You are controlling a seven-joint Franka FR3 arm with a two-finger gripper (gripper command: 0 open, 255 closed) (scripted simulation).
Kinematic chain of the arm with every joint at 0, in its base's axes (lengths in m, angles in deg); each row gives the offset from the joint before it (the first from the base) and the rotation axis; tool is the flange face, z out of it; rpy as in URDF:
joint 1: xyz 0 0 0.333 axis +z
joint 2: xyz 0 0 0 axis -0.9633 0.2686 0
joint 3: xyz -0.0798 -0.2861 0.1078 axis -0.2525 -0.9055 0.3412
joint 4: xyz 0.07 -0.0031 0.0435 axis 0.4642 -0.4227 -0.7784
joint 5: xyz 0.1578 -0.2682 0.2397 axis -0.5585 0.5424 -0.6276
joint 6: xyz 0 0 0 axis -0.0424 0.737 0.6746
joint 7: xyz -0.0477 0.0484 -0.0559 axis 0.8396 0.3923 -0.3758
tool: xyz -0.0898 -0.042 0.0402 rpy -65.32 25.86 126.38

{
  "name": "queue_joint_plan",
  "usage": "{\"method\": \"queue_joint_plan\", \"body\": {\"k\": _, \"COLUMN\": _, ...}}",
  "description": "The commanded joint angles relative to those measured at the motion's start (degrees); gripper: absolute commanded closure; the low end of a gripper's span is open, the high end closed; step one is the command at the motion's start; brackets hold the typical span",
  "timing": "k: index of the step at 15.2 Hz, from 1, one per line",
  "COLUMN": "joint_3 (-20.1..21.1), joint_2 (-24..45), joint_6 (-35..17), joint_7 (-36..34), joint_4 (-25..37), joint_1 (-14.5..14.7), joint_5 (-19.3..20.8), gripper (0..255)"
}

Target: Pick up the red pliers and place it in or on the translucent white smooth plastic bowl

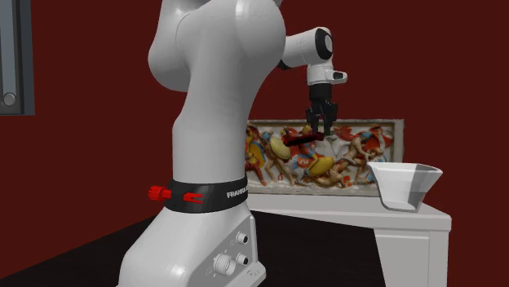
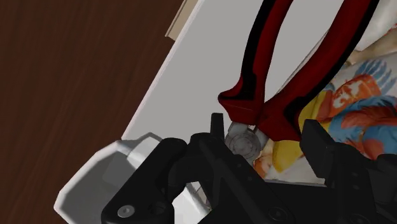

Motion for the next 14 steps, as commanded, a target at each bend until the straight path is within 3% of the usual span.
{"method": "queue_joint_plan", "body": {"k": 1, "joint_3": -1.3, "joint_2": 2.3, "joint_6": 0.1, "joint_7": 2.6, "joint_4": 2.4, "joint_1": -1.3, "joint_5": 0.3, "gripper": 255}}
{"method": "queue_joint_plan", "body": {"k": 14, "joint_3": -7.2, "joint_2": 17.5, "joint_6": 6.3, "joint_7": 17.2, "joint_4": 24.3, "joint_1": -9.4, "joint_5": -0.6, "gripper": 255}}
